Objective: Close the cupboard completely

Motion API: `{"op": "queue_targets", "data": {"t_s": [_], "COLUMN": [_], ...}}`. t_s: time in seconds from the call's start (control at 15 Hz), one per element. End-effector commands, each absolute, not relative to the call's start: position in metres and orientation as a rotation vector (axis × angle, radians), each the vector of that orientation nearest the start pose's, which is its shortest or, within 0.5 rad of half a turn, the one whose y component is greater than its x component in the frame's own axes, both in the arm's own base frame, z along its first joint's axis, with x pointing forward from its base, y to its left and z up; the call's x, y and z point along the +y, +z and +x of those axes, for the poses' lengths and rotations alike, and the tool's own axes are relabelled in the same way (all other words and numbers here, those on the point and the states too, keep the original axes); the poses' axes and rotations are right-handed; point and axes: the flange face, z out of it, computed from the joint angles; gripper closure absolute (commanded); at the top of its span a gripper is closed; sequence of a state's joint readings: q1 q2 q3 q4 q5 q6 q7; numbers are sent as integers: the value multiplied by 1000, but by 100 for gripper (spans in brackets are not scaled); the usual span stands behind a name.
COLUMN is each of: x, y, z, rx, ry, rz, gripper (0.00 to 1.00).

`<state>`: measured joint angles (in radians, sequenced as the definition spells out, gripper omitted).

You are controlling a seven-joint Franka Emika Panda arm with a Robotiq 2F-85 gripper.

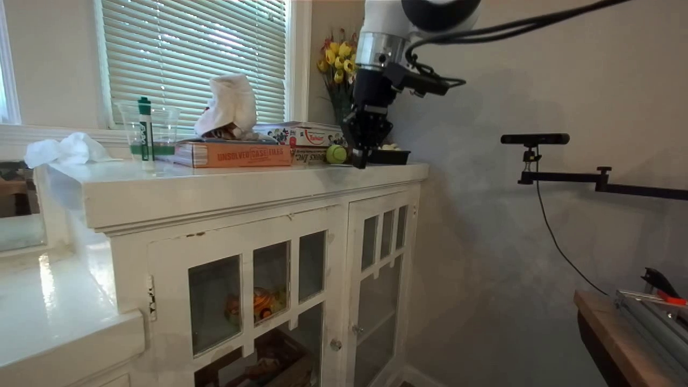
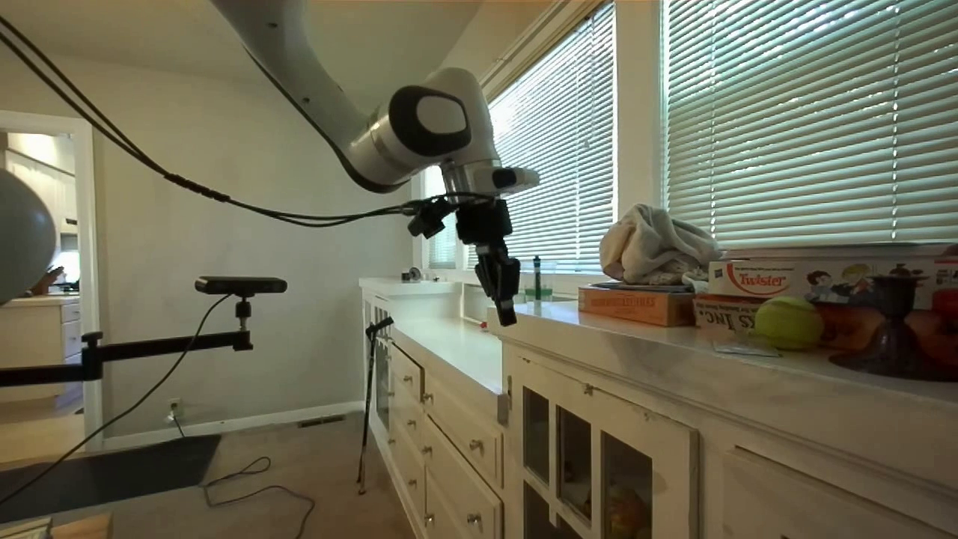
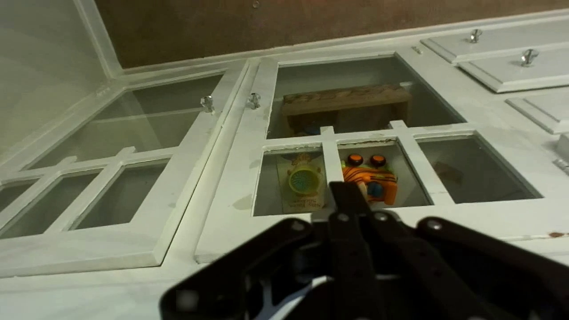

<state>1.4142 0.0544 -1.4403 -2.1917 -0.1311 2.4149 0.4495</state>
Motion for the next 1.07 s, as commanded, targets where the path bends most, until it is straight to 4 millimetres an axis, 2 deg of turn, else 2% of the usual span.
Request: {"op": "queue_targets", "data": {"t_s": [0.0,0.27,0.47,0.67,0.73,0.8,0.87,0.93,1.0], "x": [4,25,32,31,28,24,19,28,21], "y": [452,504,536,560,566,571,571,556,563], "z": [561,568,573,559,550,541,537,560,553], "rx": [506,432,380,385,414,465,563,478,518], "ry": [-254,-273,-397,-443,-451,-465,-506,-431,-444], "rz": [-3246,-3306,-3208,-3067,-3028,-3005,-3025,-3072,-3053], "gripper": [100,100,100,100,74,73,67,85,78]}}
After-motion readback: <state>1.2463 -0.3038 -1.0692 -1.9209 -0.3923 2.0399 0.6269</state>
